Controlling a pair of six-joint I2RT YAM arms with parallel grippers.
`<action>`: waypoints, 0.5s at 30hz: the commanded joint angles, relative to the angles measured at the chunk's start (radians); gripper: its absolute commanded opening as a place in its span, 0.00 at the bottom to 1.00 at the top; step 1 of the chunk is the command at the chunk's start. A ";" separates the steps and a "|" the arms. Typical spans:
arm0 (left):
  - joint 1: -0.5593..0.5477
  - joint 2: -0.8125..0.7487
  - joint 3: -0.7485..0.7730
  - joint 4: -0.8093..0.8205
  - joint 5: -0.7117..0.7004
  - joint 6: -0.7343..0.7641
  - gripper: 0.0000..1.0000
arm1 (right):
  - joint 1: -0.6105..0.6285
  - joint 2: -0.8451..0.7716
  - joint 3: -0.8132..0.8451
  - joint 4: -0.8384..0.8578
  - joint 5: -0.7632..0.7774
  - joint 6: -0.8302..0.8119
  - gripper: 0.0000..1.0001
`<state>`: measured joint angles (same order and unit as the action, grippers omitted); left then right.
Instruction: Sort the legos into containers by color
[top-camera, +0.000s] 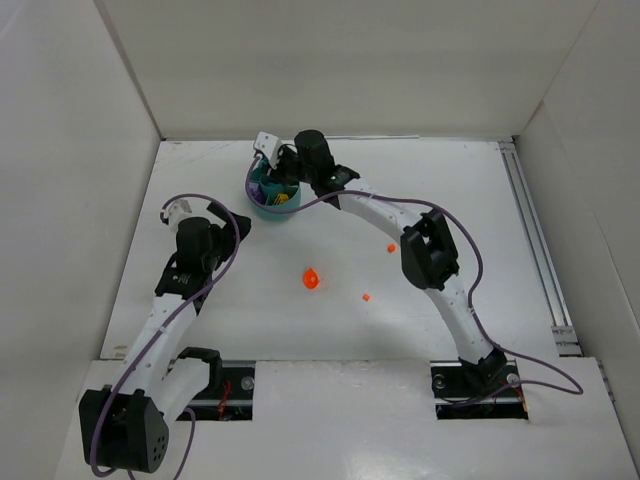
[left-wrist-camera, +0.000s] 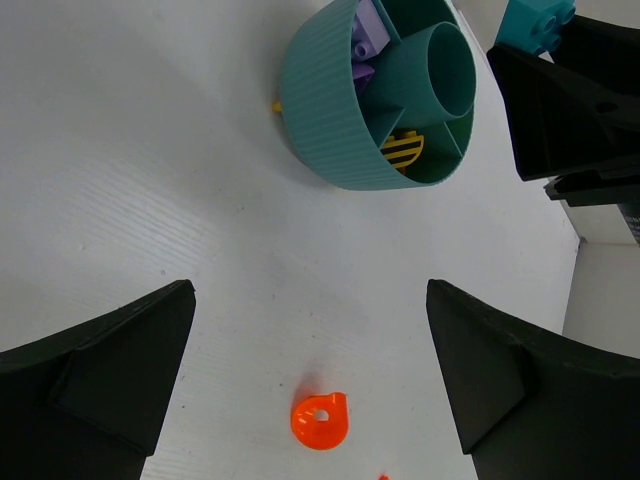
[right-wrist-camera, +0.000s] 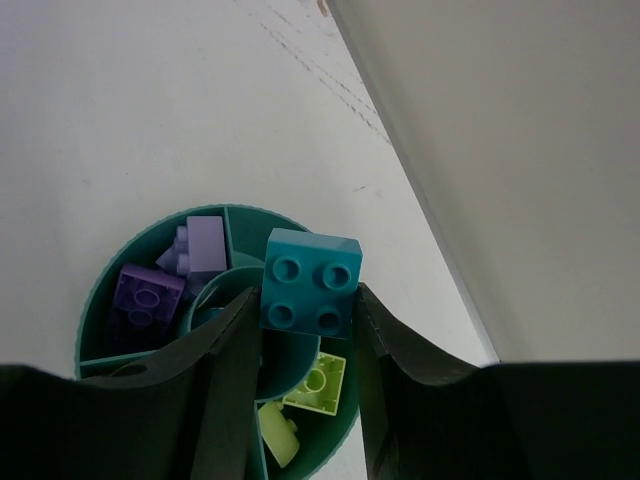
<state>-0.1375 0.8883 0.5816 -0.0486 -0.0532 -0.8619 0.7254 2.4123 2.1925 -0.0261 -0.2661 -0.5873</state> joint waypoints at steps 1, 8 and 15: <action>0.004 -0.008 -0.018 0.041 0.013 0.011 1.00 | 0.000 -0.019 -0.002 0.031 -0.042 0.021 0.33; 0.004 -0.008 -0.019 0.041 0.022 0.011 1.00 | 0.000 -0.028 -0.031 0.031 -0.045 0.021 0.46; 0.004 -0.026 -0.019 0.030 0.023 0.011 1.00 | 0.000 -0.062 -0.050 0.031 -0.045 0.021 0.72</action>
<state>-0.1371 0.8879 0.5667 -0.0429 -0.0372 -0.8619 0.7258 2.4115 2.1471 -0.0269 -0.2947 -0.5720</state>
